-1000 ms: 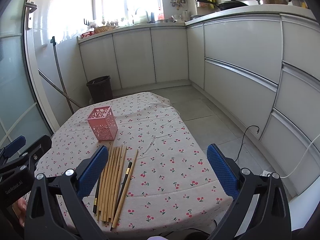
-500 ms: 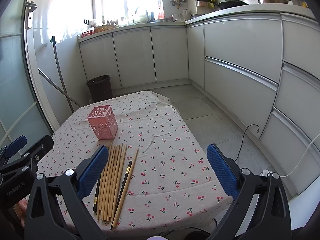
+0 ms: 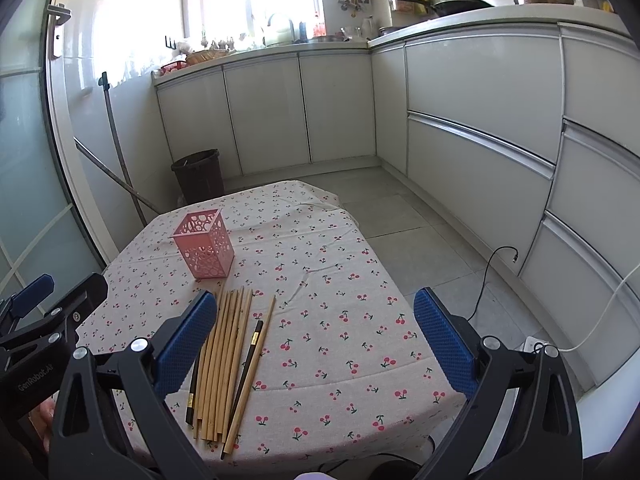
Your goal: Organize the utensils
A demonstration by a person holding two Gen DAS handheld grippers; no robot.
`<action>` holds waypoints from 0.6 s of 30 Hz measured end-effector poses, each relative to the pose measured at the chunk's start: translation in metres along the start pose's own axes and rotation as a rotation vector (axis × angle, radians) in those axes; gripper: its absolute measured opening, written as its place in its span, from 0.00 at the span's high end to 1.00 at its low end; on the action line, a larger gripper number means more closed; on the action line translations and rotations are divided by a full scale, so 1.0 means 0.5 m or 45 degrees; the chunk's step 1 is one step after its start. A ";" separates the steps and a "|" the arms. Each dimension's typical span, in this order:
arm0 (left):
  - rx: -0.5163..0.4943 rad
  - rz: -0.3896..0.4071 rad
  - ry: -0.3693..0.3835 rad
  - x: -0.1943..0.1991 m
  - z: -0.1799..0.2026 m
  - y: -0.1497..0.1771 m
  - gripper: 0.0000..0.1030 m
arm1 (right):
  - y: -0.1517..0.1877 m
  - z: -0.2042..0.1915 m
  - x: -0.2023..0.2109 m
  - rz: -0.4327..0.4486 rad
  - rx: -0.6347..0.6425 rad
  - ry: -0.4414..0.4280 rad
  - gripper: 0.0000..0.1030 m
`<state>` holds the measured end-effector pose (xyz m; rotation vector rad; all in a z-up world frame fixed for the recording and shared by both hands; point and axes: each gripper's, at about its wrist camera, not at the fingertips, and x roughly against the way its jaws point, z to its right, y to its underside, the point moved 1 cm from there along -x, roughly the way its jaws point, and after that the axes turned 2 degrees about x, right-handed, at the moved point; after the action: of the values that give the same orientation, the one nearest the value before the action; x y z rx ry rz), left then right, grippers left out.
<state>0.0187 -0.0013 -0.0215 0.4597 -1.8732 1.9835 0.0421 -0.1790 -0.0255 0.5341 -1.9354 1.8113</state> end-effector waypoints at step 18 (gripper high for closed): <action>-0.005 -0.002 -0.003 -0.002 0.000 0.001 0.07 | 0.000 0.000 0.001 -0.007 -0.003 -0.001 0.07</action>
<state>0.0193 -0.0014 -0.0227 0.4627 -1.8770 1.9788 0.0417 -0.1789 -0.0254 0.5390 -1.9347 1.8060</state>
